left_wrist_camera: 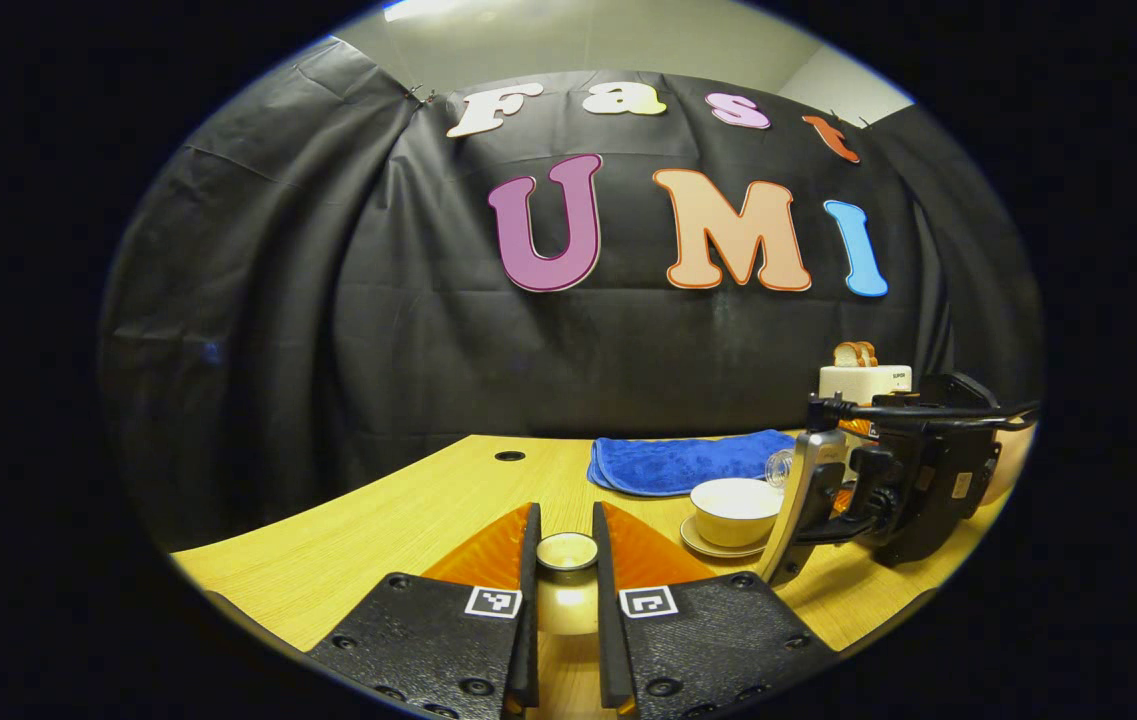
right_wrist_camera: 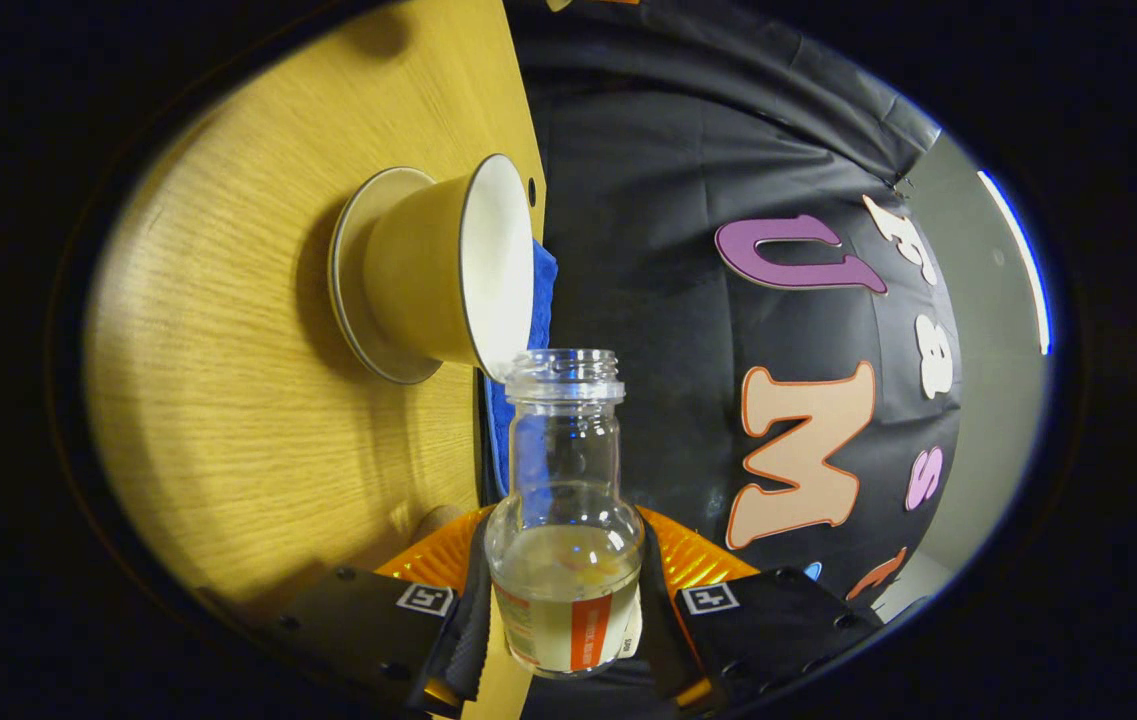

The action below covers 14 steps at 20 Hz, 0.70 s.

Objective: Open the teacup lid with one hand, grasp the water bottle and pour water into the teacup with the other hand; after pouring, place the water bottle on the coaster and then close the teacup lid.

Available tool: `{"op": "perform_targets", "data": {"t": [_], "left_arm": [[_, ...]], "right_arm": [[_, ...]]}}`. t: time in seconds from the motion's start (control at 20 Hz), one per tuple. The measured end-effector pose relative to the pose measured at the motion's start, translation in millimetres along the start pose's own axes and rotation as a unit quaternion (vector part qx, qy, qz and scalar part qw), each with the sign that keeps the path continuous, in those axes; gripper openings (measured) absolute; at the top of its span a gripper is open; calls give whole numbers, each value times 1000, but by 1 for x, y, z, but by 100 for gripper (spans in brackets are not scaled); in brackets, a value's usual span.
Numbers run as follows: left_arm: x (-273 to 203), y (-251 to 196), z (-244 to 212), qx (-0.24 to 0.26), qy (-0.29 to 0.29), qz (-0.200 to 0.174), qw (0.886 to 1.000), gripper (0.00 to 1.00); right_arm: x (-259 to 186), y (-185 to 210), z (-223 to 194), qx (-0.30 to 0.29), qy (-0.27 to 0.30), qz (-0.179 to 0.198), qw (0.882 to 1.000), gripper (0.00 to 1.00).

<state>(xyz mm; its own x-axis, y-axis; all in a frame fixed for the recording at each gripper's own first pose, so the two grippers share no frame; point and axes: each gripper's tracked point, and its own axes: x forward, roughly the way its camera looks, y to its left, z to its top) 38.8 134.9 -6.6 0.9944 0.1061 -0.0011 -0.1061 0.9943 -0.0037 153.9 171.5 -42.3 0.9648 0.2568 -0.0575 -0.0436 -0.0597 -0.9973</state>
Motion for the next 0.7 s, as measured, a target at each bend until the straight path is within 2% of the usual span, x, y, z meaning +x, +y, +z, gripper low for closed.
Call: {"op": "perform_targets", "data": {"t": [0.5,0.7], "left_arm": [[0,0,0,0,0,0,1000,21],[0,0,-1,-1,1,0,1000,21]], "right_arm": [[-4,-15,10,-85,-22,-22,996,67],[-3,-15,13,-101,-24,-24,994,67]]}}
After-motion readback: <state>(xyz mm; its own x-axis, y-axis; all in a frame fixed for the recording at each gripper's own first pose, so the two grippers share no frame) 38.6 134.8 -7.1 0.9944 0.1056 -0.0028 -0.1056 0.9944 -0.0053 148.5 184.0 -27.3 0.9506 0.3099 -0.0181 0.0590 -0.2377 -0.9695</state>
